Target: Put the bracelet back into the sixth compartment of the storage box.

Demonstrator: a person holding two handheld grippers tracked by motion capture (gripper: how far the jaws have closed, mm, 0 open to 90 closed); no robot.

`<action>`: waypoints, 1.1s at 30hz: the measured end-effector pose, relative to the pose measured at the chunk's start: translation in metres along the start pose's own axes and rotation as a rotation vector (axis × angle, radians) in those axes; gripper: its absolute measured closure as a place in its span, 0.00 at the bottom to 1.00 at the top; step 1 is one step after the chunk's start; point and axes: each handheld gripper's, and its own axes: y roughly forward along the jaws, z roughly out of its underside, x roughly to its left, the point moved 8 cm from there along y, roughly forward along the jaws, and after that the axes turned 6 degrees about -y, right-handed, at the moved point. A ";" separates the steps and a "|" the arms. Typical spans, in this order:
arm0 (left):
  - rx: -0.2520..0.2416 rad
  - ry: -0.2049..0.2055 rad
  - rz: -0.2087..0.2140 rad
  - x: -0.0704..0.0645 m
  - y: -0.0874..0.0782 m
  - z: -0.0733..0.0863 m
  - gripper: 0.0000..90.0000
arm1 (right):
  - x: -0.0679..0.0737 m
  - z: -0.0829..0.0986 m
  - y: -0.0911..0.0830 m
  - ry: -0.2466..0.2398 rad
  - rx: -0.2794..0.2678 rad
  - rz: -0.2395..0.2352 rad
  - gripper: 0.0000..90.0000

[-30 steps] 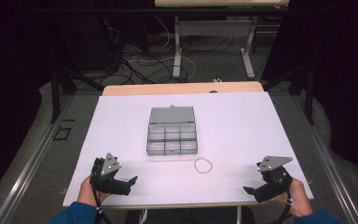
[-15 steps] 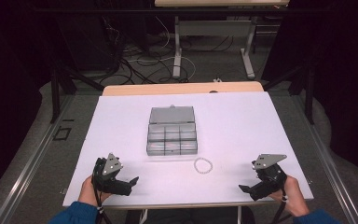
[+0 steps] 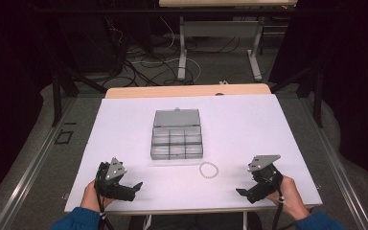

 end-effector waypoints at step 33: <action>-0.006 0.000 -0.001 0.000 0.002 0.001 0.01 | 0.009 -0.033 0.037 -0.033 0.031 -0.085 0.00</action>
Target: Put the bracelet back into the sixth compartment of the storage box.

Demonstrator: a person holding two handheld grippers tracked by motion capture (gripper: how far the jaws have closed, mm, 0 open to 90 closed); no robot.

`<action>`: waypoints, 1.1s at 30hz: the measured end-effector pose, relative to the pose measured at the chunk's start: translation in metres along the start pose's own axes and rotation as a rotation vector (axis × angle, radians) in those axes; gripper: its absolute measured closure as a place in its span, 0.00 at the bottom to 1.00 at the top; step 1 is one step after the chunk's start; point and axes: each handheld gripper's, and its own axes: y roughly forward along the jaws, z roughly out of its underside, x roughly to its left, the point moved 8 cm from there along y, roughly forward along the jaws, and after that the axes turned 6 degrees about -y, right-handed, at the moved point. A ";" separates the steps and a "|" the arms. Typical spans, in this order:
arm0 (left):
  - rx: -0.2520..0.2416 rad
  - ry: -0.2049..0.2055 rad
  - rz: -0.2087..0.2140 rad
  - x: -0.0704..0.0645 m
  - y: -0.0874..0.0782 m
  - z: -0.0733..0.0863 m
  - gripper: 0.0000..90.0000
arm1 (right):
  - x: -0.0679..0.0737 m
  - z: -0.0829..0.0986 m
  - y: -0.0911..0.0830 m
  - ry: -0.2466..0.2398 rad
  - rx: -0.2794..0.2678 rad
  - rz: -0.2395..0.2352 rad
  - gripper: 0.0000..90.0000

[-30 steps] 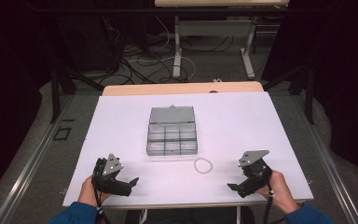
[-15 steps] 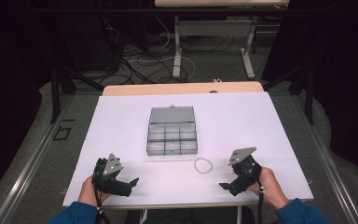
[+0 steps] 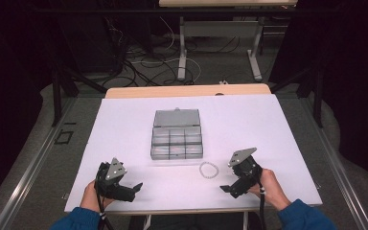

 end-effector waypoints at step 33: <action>0.025 -0.002 0.023 -0.002 0.001 0.002 0.01 | -0.002 -0.024 0.020 -0.007 -0.034 -0.018 0.07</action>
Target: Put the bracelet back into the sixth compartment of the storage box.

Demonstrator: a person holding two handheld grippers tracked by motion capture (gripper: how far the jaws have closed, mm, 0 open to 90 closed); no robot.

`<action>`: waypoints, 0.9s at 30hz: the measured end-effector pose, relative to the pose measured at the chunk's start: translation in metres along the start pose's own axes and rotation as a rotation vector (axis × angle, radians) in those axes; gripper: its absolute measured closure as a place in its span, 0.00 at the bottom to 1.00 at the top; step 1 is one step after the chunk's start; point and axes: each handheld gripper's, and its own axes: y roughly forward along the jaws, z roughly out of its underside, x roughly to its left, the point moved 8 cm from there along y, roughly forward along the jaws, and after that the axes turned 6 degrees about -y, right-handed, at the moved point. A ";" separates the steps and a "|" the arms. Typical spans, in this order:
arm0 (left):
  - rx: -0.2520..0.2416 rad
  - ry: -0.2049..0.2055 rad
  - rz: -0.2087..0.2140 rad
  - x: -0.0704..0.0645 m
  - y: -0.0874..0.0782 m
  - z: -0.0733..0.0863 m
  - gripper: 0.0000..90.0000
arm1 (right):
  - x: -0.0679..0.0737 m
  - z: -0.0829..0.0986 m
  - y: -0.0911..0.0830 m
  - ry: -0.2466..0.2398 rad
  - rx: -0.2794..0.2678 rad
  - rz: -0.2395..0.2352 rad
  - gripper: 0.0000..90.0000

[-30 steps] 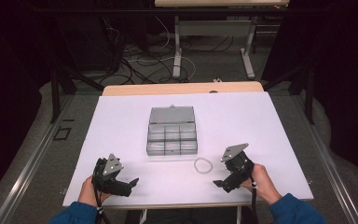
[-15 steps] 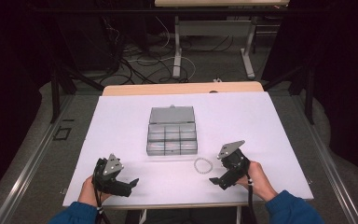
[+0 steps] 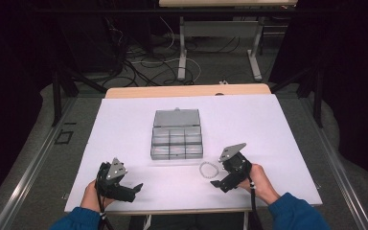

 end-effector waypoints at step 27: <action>-0.013 0.000 -0.003 0.000 0.001 0.000 0.01 | 0.012 -0.012 0.032 -0.042 0.041 -0.048 0.65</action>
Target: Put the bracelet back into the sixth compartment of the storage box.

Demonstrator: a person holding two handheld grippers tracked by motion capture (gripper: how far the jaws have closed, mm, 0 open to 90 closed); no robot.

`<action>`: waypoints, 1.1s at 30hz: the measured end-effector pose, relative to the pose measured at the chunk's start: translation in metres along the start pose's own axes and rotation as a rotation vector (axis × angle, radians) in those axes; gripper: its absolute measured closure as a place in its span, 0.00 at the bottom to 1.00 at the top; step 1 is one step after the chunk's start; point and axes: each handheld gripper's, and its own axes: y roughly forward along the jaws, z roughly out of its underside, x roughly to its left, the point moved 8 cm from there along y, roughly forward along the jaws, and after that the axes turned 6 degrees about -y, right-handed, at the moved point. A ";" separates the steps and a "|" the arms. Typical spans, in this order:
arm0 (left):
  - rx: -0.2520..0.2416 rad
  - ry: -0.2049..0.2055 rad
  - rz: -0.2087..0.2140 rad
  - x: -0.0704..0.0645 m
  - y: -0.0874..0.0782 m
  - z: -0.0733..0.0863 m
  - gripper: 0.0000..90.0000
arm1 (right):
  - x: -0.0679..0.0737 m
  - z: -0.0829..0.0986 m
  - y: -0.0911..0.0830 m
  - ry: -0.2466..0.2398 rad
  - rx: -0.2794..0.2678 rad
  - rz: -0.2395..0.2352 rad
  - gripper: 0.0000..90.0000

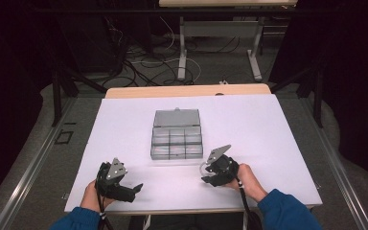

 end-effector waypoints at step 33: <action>0.021 0.003 0.012 -0.002 -0.002 0.001 0.01 | 0.002 0.004 0.005 0.045 -0.015 0.018 0.95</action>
